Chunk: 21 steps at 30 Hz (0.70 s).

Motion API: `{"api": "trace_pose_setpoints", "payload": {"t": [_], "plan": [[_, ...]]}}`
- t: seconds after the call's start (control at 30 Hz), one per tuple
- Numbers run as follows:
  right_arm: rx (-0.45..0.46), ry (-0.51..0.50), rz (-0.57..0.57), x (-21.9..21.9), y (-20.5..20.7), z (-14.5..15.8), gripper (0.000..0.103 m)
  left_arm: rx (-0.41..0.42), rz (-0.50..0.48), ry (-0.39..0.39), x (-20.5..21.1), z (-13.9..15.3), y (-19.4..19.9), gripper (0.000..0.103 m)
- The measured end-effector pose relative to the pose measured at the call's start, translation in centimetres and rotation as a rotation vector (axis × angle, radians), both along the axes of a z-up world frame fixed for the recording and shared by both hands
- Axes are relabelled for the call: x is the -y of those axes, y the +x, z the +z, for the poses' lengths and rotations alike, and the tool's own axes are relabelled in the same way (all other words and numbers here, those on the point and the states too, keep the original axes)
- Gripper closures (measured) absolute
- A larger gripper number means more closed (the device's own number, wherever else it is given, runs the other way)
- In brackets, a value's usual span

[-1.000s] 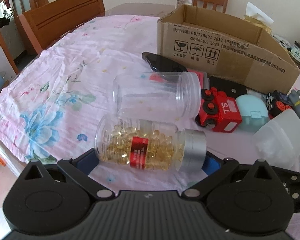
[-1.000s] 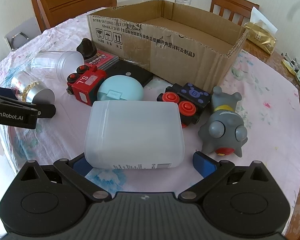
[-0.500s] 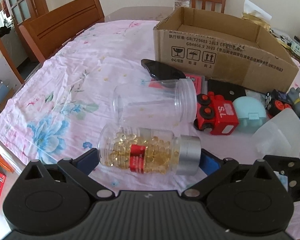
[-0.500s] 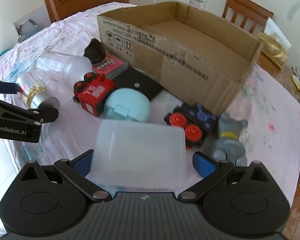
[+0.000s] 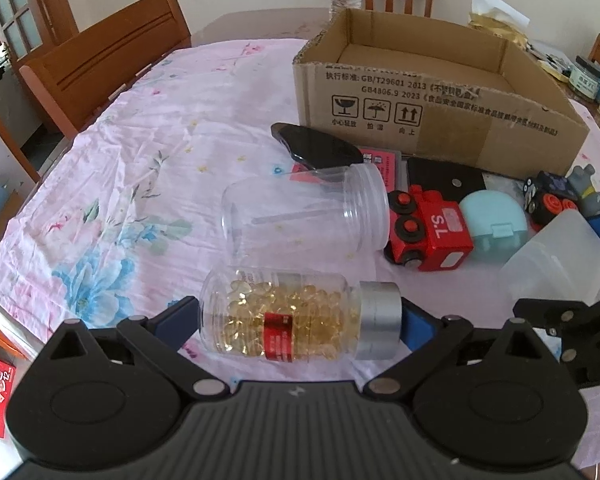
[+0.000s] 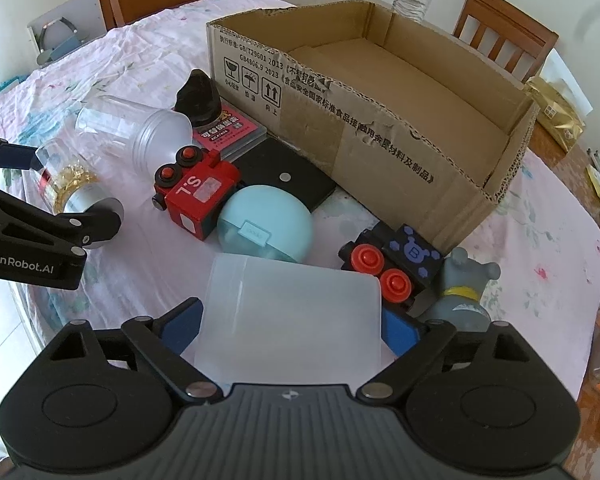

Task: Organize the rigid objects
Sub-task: 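Lower the left gripper onto the gold-capsule bottle and close on it, then carry the capsule bottle into the box with the left gripper while the right gripper grasps the frosted white box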

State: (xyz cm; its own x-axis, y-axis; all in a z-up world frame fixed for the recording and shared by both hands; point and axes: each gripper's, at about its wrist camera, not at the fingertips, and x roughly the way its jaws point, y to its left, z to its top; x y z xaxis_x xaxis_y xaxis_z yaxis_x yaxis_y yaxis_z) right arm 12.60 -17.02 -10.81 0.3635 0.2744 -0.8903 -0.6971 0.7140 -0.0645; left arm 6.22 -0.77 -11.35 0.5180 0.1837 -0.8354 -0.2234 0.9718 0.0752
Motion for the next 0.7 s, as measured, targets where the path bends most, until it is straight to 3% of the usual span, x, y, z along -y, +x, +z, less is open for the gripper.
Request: {"api": "trace_pose_setpoints", "payload": {"t": [0.13, 0.4, 0.7], "plan": [[-0.007, -0.025, -0.019, -0.2, 0.2, 0.0, 0.015, -0.015, -0.029, -0.012, -0.1, 0.2, 0.3, 0.009], [-0.025, -0.041, -0.037, -0.2, 0.5, 0.2, 0.016, -0.058, -0.096, -0.054, -0.9, 0.8, 0.7, 0.009], [-0.008, -0.03, -0.076, 0.1, 0.6, 2.4, 0.017, -0.067, -0.279, -0.052, -2.0, 4.2, 1.0, 0.009]]}}
